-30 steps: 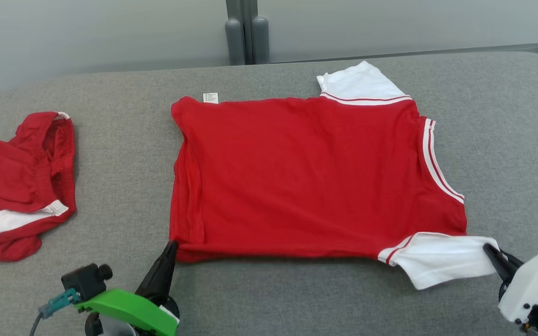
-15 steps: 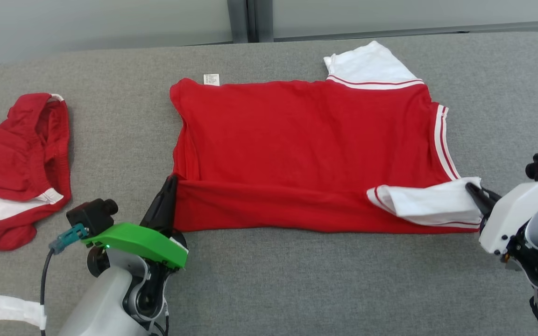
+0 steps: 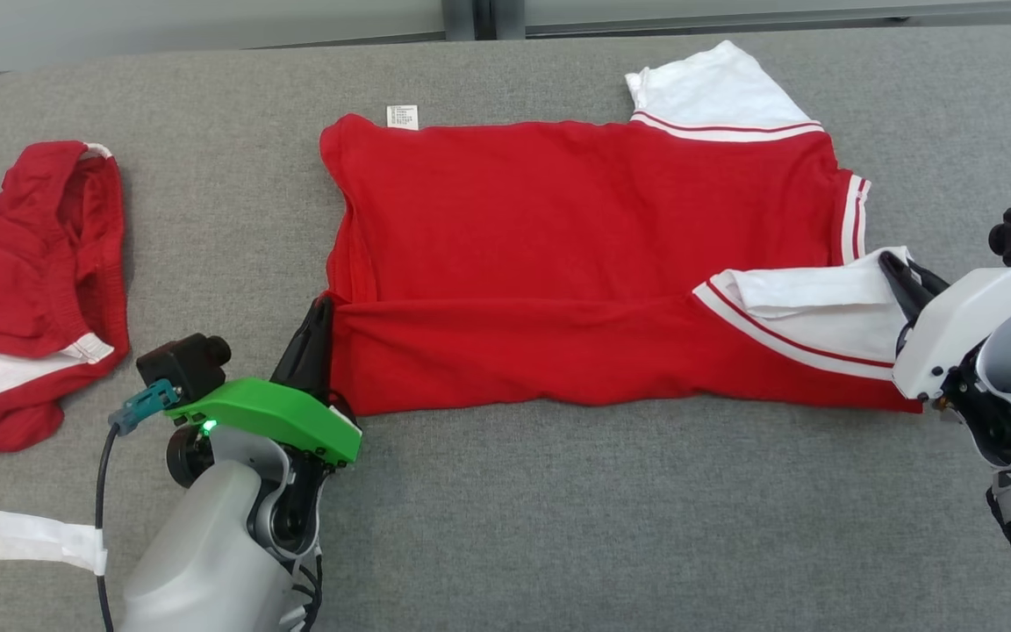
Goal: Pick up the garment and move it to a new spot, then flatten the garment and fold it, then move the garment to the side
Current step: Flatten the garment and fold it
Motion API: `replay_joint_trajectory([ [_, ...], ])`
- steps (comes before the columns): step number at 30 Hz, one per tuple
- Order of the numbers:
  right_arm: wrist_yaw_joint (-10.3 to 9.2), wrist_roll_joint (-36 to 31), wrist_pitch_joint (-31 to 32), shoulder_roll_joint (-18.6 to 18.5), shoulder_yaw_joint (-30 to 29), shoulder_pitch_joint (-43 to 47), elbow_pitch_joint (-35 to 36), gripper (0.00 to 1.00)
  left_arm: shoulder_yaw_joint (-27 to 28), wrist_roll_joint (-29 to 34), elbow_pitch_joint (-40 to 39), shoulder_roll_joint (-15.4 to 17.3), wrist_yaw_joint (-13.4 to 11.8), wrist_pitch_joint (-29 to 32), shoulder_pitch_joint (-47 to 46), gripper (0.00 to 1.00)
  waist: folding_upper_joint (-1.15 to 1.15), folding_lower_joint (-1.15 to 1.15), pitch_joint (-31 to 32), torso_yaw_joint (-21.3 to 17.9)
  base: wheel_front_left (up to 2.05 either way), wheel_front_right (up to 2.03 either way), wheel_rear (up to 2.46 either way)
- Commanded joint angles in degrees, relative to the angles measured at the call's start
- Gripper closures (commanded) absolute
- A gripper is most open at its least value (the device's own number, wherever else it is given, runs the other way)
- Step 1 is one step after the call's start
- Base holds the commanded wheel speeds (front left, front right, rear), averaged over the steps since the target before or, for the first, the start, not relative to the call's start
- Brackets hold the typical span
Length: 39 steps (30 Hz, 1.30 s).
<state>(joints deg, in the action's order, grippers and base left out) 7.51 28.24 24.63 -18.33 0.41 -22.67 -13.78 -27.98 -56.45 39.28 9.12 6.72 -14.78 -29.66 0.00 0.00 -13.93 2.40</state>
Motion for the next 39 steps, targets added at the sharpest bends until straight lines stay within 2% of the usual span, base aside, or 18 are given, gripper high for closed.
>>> replay_joint_trajectory([
  [1, -0.04, -0.19, -1.10, -0.39, 0.15, -0.86, -0.86, 1.00, 0.25, 0.67, 0.68, -0.21, 0.25, -0.47, -1.14, 1.00, 0.00, 0.00, -0.18, 0.18, 0.00, 0.00, 0.00],
  [3, -0.04, -0.32, -2.54, -0.33, 0.54, -1.36, -1.88, 1.00, 0.40, 1.03, 1.57, -0.48, 0.33, -0.40, -1.39, 1.00, 0.00, 0.00, -0.20, 0.27, 0.00, 0.00, 0.00],
  [4, -0.04, -0.51, -3.54, -0.24, 0.33, -1.83, -2.54, 1.00, 0.59, 1.31, 2.02, -0.61, 0.36, -0.42, -1.62, 0.93, 0.00, 0.00, -0.19, 0.30, 0.00, 0.00, 0.00],
  [5, -0.04, -0.75, -4.50, -0.06, 0.39, -2.19, -3.16, 1.00, 0.93, 1.85, 2.32, -0.69, 0.38, -0.45, -1.92, 0.61, 0.00, 0.00, -0.16, 0.32, 0.00, 0.00, 0.00],
  [6, -0.04, -0.93, -5.40, 0.02, 0.63, -2.55, -3.60, 0.60, 1.34, 2.39, 2.40, -0.76, 0.41, -0.45, -2.13, 0.25, 0.00, 0.00, -0.13, 0.33, 0.00, 0.00, 0.00],
  [7, -0.04, -0.72, -5.74, 0.18, 1.13, -2.74, -4.17, 0.00, 1.67, 2.62, 2.50, -0.97, 0.43, -0.46, -2.09, 0.00, 0.00, 0.00, -0.07, 0.34, 0.00, 0.00, 0.00],
  [12, -0.04, -0.21, -11.13, -0.10, 3.14, -4.23, -5.49, 0.00, 4.17, 6.21, 3.02, -1.85, 0.39, -0.42, -0.27, 0.00, 0.00, 0.00, 0.59, 0.25, 0.00, 0.00, 0.00],
  [17, -0.04, -0.68, -15.68, -0.23, 2.36, -4.53, -6.10, 0.00, 7.14, 9.81, 2.00, -2.05, 0.37, -0.43, 1.82, 0.00, 0.00, 0.00, 1.78, 0.30, 0.00, 0.00, 0.00],
  [21, -0.04, -0.84, -12.46, -0.45, 1.69, -2.23, -7.39, 0.00, 8.72, 14.69, 0.30, -2.14, -0.85, -0.42, 4.53, 0.00, 0.00, 0.00, 2.64, 0.33, 0.00, 0.00, 0.00],
  [24, -0.04, -2.00, -7.32, -0.41, 0.93, -0.29, -8.11, 0.00, 8.75, 19.81, -0.65, -1.88, -3.15, -0.42, 6.19, 0.00, 0.00, 0.00, 3.01, 0.35, 0.00, 0.00, 0.00],
  [29, -0.04, -4.01, -2.70, 0.97, -1.18, 1.86, -8.01, 0.00, 8.15, 26.57, -1.57, -2.42, -6.29, -0.42, 7.18, 0.00, 0.00, 0.00, 2.65, 0.25, 0.00, 0.00, 0.00],
  [32, -0.04, -5.67, -0.38, 2.50, -2.37, 2.18, -8.69, 0.00, 7.08, 30.30, -0.53, -2.60, -7.91, -0.42, 6.80, 0.00, 0.00, 0.00, 2.21, 0.07, 0.00, 0.00, 0.00],
  [39, -0.04, -10.65, 3.11, 4.67, -4.50, 0.78, -12.07, 0.00, 4.60, 34.77, 4.09, -3.52, -9.68, -0.43, 4.93, 0.00, 0.00, 0.00, 0.94, 0.20, 0.00, 0.00, 0.00],
])
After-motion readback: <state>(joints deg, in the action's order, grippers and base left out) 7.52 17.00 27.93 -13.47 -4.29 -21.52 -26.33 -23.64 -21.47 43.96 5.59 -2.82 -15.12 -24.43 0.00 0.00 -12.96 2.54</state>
